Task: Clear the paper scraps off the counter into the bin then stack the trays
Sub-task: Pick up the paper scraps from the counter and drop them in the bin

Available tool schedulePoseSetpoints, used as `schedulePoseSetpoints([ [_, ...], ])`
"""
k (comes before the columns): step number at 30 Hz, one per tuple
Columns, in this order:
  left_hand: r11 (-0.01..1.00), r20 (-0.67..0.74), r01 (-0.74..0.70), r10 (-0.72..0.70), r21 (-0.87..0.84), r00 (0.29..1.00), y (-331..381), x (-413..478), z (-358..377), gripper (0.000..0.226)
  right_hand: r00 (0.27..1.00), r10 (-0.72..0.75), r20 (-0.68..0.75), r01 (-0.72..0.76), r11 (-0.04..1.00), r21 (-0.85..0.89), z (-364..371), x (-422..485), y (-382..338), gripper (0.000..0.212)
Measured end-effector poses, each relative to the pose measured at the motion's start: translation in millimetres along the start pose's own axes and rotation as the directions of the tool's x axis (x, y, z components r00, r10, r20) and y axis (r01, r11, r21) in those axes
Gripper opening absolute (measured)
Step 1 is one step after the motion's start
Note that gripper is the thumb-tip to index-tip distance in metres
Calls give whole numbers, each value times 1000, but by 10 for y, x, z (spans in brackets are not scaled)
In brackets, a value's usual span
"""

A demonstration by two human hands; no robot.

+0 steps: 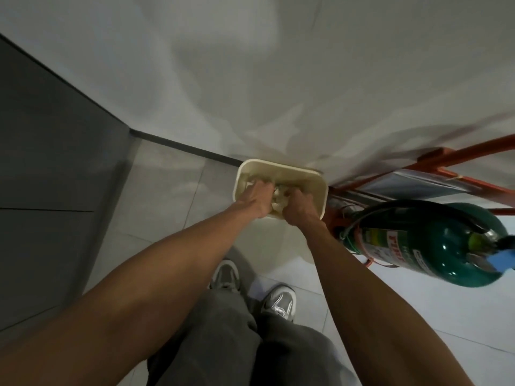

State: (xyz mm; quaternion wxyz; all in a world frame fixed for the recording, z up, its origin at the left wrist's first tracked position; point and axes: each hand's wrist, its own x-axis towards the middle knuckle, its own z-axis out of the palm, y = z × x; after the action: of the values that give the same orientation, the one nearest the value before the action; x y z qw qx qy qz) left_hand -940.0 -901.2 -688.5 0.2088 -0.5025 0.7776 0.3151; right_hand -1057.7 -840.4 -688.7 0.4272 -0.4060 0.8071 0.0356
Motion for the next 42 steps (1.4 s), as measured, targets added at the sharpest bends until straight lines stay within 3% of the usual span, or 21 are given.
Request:
schedulePoseSetpoints([
  [8,998,-91,-70,68,-10,993,53,-1288,-1108,43,991,-32,-131,39,998,48,-824,-1347,-558,42],
  [12,991,-200,-123,109,-60,974,9,-2251,-1771,46,967,-150,-206,163,986,45,-1311,-2271,-924,43],
  [16,991,-335,-90,52,-100,941,-106,-3261,-2333,49,916,-298,-270,309,951,0,-1771,-3292,-1274,37],
  [20,980,-476,-59,-41,-193,879,-169,-4342,-2751,48,816,-474,-331,476,876,-81,-2095,-4254,-1550,37],
  [26,919,-651,22,-296,-394,699,-194,-6188,-3109,46,619,-711,-334,687,696,-209,-2397,-5635,-1995,38],
  [31,837,-678,81,-491,-541,547,-410,-7435,-3022,46,473,-839,-268,800,537,-268,-2367,-6459,-2436,37],
  [39,704,-665,106,-701,-702,256,-1002,-8777,-2607,33,318,-939,-133,904,343,-256,-1698,-7439,-3253,38],
  [42,682,-655,133,-729,-719,198,-1348,-9138,-2386,27,288,-954,-86,929,300,-216,-1287,-7707,-3557,38],
])
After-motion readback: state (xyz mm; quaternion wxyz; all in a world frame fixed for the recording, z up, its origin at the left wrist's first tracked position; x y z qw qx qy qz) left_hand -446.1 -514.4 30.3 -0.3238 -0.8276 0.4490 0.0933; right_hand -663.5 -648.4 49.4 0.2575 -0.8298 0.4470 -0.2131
